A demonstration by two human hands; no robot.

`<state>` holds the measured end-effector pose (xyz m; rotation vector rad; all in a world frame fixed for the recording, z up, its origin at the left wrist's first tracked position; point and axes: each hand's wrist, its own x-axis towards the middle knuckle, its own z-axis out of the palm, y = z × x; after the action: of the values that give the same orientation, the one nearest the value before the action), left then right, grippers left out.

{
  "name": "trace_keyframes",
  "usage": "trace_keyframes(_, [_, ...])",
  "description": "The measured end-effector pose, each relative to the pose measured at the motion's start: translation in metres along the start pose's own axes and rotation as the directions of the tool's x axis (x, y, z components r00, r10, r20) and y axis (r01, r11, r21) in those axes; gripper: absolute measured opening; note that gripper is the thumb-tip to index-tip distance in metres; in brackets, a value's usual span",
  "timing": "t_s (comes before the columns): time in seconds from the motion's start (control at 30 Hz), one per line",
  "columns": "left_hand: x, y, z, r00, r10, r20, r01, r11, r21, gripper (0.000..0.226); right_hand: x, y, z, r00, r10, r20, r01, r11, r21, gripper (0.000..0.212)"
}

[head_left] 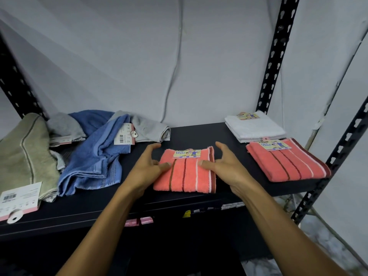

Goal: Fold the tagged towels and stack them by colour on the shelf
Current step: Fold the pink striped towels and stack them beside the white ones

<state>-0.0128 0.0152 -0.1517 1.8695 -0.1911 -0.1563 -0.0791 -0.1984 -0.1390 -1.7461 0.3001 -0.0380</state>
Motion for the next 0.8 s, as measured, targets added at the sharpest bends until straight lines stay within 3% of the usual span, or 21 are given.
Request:
trace_keyframes(0.07, [-0.001, -0.005, 0.006, 0.999, 0.029, -0.044, -0.031, 0.998, -0.054, 0.061, 0.0, -0.001, 0.002, 0.999, -0.028, -0.034, 0.029, 0.999, 0.044, 0.093])
trace_keyframes(0.2, [-0.006, -0.014, 0.016, 0.984, 0.112, -0.139, -0.111, 0.994, 0.014, 0.064, -0.001, 0.003, 0.001, 0.995, -0.062, -0.076, 0.065, 0.997, 0.03, 0.089])
trace_keyframes(0.47, [-0.021, -0.01, 0.025, 0.966, 0.171, -0.192, -0.134, 0.973, 0.19, 0.057, -0.003, 0.015, 0.005, 0.981, -0.133, -0.139, 0.1, 0.971, -0.218, 0.071])
trace_keyframes(0.67, [-0.022, -0.021, 0.027, 0.958, 0.25, -0.138, -0.184, 0.909, 0.374, 0.045, -0.011, 0.028, 0.019, 0.92, -0.357, -0.162, 0.208, 0.795, -0.57, 0.056])
trace_keyframes(0.8, [-0.022, -0.02, 0.022, 0.957, 0.26, -0.127, -0.176, 0.871, 0.459, 0.051, -0.01, 0.02, 0.015, 0.938, -0.318, -0.138, 0.122, 0.676, -0.726, 0.05])
